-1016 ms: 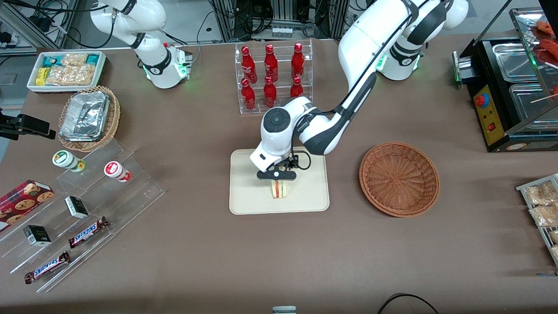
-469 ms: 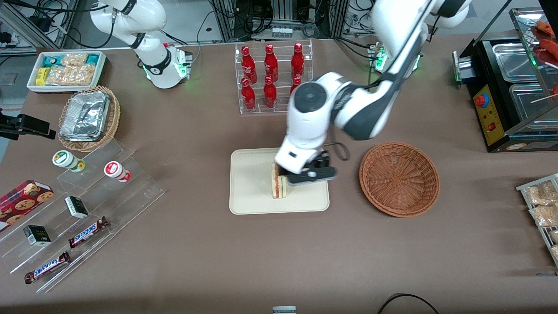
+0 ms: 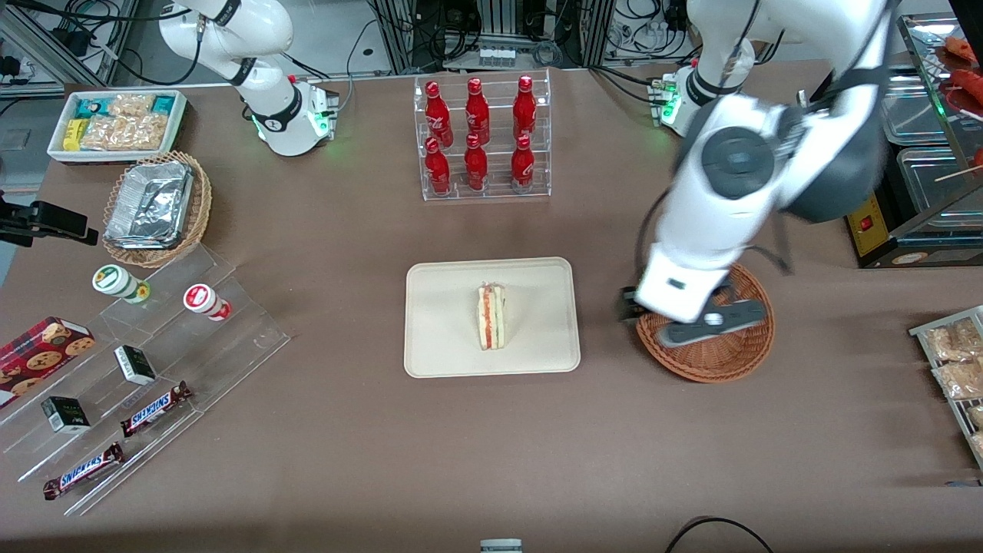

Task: Place sandwich from basket to tray

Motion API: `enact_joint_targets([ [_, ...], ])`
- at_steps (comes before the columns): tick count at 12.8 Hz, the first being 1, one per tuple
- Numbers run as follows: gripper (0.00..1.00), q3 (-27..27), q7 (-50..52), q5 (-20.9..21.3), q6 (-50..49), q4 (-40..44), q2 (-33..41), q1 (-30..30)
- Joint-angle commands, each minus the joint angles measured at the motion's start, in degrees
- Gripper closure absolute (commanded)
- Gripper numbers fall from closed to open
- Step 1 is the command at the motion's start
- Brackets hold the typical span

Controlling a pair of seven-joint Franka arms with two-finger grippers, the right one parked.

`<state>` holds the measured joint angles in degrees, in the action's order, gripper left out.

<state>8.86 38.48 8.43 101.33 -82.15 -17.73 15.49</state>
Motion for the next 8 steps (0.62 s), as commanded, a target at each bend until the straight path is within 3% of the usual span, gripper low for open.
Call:
enact_joint_targets([
  [1,0.0,0.5,-9.1,-3.1,-5.0,-2.7,5.9,-5.6],
  [4,0.0,0.5,-20.0,-5.4,-9.8,-3.4,9.4,-10.7],
  [8,0.0,0.5,-31.7,-7.9,-10.0,-12.8,18.9,-17.2],
])
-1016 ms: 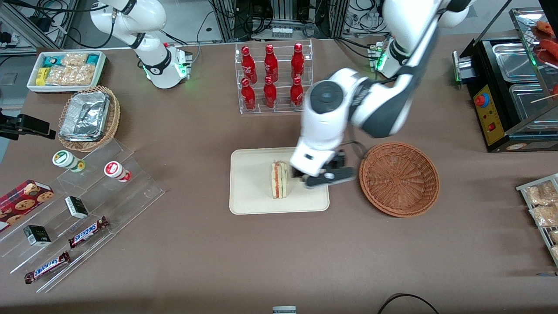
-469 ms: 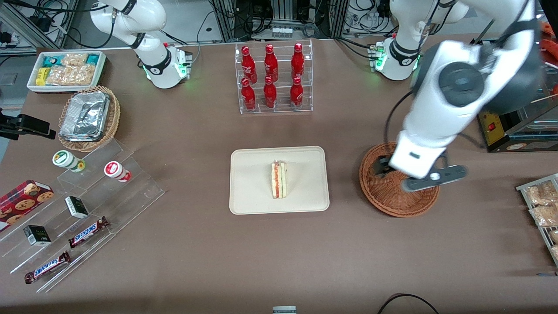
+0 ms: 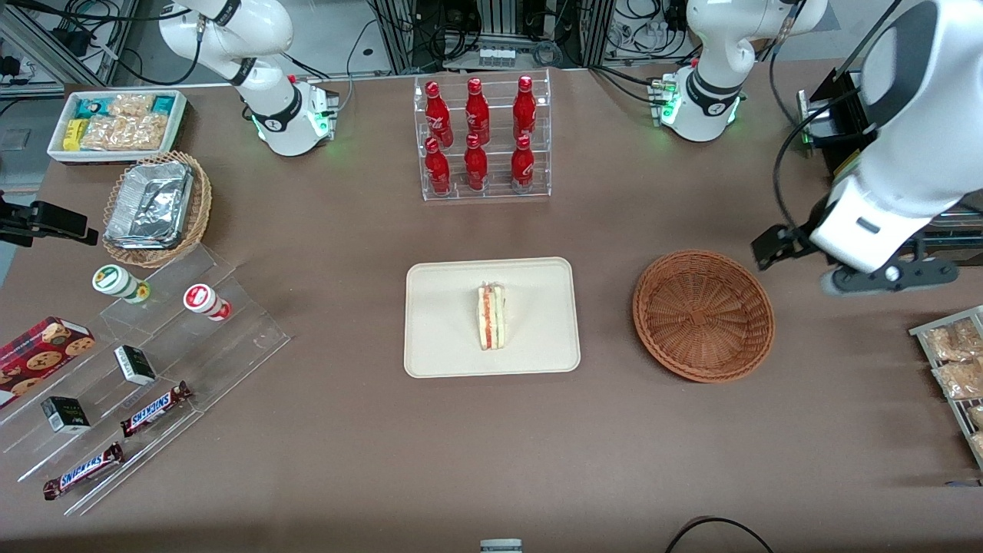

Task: Place sandwich from basket to tray

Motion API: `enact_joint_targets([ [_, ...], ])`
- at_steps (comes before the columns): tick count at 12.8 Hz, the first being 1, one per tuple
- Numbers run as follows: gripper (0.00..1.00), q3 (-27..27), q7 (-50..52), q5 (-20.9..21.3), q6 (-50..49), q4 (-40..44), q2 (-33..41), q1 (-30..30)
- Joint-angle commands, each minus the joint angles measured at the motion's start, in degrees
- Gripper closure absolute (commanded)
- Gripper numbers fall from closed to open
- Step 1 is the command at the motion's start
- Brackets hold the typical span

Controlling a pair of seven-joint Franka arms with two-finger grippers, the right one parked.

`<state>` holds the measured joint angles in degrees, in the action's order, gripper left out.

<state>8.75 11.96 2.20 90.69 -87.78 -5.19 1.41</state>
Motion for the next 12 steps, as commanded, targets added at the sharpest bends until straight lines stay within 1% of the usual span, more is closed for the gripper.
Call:
enact_joint_targets([
  [1,0.0,0.5,-7.1,-1.7,0.5,-8.1,7.1,-3.7],
  [3,0.0,-3.6,-9.3,-1.7,0.5,-7.9,7.7,-1.8],
  [5,0.0,-7.4,-9.4,-1.7,0.6,-7.1,7.4,0.9],
  [9,0.0,-7.8,-9.6,-1.4,0.1,-2.7,3.9,1.8],
  [12,0.0,-9.6,-9.6,-1.2,-0.2,-2.3,4.2,1.9],
])
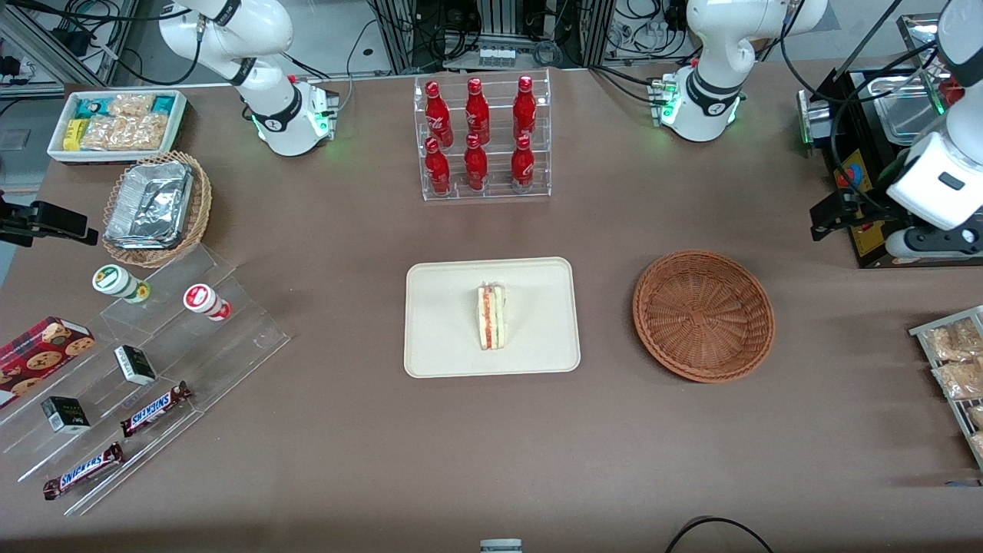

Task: Place sandwich from basket to tray

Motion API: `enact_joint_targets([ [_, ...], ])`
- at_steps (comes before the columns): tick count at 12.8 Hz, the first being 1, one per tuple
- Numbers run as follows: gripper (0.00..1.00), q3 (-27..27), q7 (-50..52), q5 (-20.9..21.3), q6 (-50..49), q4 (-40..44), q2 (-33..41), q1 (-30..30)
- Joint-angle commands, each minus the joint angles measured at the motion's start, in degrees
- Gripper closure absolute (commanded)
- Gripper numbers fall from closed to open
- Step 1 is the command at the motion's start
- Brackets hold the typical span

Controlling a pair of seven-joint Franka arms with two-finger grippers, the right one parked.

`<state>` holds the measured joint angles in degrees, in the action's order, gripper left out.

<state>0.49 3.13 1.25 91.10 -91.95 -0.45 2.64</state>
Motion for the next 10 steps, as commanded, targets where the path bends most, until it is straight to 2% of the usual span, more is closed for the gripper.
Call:
enact_joint_targets([
  [1,0.0,-1.4,-0.1,-0.2,-0.6,1.9,-0.5,0.7],
  [10,0.0,-1.3,0.6,-0.2,-3.8,2.0,0.9,0.4],
])
